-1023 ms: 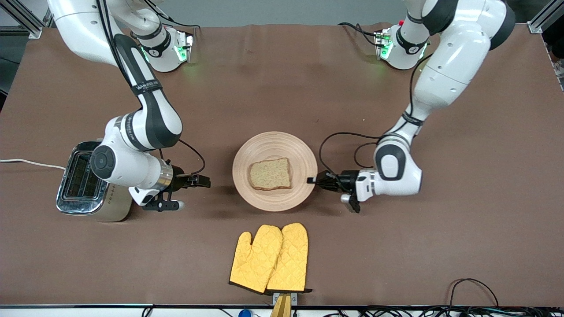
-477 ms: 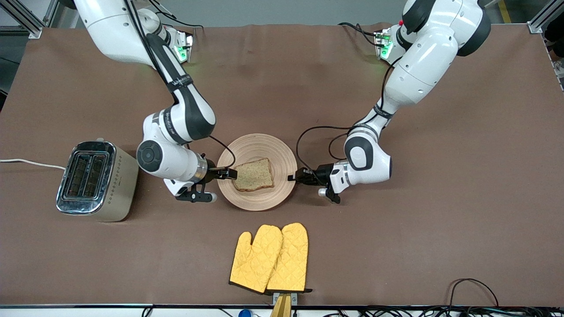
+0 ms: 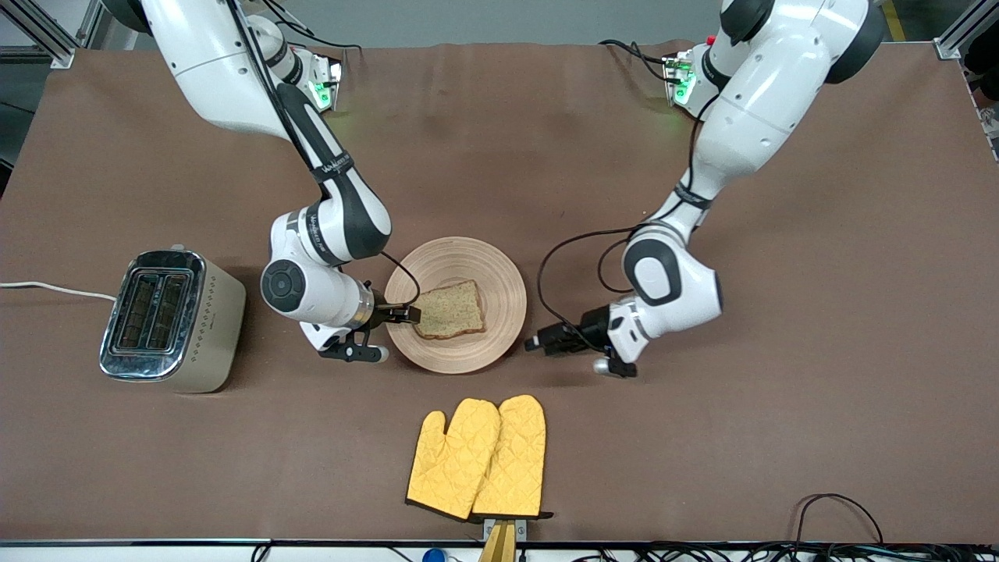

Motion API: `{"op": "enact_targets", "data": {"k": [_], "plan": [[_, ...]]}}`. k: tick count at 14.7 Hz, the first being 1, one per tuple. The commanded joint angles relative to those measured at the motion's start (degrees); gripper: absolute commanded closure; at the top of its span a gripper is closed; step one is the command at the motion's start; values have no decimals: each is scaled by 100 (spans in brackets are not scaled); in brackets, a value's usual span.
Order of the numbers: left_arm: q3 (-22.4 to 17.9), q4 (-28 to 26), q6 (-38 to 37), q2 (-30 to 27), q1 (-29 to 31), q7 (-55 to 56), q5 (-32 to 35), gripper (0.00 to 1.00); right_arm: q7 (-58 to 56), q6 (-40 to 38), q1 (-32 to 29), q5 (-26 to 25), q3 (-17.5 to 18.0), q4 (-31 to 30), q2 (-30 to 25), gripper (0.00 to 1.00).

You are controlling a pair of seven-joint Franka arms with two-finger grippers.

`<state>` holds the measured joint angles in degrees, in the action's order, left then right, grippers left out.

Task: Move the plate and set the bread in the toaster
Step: 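Grasp the bread slice with the right gripper while the left gripper withdraws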

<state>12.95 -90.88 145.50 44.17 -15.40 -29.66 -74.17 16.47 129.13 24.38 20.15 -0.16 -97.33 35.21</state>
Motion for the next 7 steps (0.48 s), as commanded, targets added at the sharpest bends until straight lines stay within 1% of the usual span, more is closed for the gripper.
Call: {"op": "enact_targets", "data": {"k": [1, 2, 4, 5, 6, 7], "plan": [[-117, -149, -31, -479, 448, 890, 841, 0, 66, 77, 102, -169, -19, -84, -58, 28], [-126, -141, -222, -601, 642, 1031, 974, 0, 66, 86, 102, -186, -19, -84, -58, 31], [-152, -149, -933, -830, 1203, 1138, 1254, 0, 58, 86, 137, -195, -19, -84, -58, 35], [-152, -175, -1241, -970, 1510, 1164, 1622, 0, 58, 86, 198, -222, -28, -84, -58, 39], [-152, -193, -1479, -1119, 1792, 1243, 2017, 0, 66, 94, 207, -378, -28, -84, -49, 43], [-143, -193, -1803, -1278, 2038, 1383, 2465, 0, 66, 129, 207, -563, -19, -84, -23, 44]]}}
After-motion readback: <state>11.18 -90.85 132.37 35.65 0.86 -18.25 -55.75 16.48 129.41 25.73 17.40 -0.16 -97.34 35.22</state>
